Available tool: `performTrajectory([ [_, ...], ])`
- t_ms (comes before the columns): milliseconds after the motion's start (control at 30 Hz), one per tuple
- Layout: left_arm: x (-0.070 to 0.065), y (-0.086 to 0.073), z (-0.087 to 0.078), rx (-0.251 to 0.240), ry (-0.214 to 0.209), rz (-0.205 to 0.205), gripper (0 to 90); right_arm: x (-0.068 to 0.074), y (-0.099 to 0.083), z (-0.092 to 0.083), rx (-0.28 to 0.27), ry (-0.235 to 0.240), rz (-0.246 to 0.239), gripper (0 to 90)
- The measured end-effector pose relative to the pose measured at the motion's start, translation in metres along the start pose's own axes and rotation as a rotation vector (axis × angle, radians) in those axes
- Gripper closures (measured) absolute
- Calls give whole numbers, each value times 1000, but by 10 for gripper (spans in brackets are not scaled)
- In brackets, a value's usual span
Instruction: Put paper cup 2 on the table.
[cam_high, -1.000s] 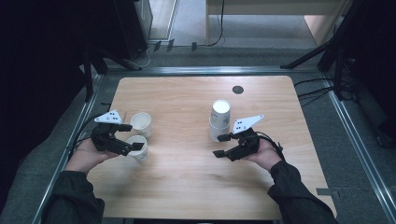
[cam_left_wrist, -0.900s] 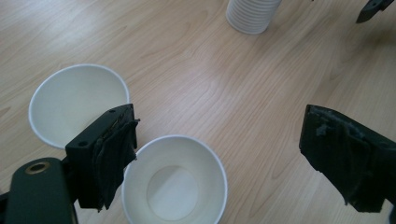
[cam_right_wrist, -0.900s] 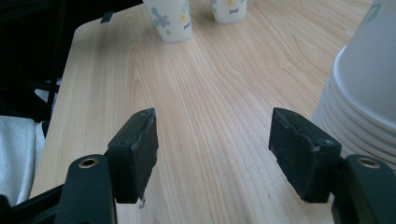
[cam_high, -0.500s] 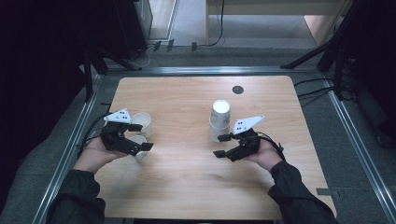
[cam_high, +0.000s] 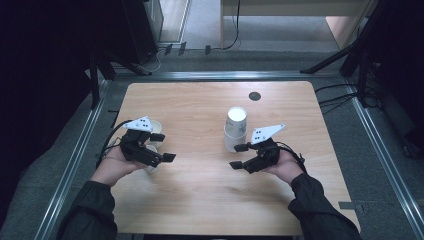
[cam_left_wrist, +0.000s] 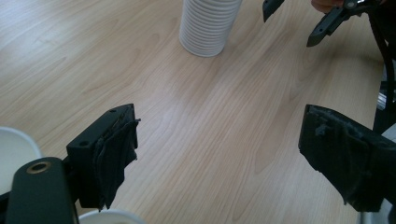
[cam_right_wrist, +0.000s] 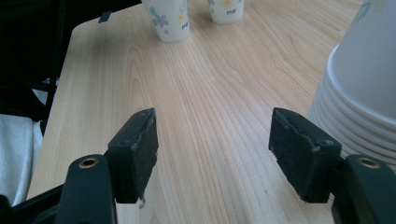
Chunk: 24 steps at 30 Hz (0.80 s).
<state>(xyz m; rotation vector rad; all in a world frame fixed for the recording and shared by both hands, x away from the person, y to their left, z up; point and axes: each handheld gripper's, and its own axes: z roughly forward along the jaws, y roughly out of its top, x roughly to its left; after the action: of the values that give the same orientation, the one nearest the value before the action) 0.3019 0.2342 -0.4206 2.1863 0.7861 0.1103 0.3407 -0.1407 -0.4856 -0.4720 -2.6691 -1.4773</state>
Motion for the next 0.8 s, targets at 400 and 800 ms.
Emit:
performTrajectory([
  [400,-19,13,35,22,-12,25,122,3,-2,-4,-4,-17,-3,332],
  [800,-43,23,67,28,-42,69,122,4,-4,-6,-2,-28,-7,332],
])
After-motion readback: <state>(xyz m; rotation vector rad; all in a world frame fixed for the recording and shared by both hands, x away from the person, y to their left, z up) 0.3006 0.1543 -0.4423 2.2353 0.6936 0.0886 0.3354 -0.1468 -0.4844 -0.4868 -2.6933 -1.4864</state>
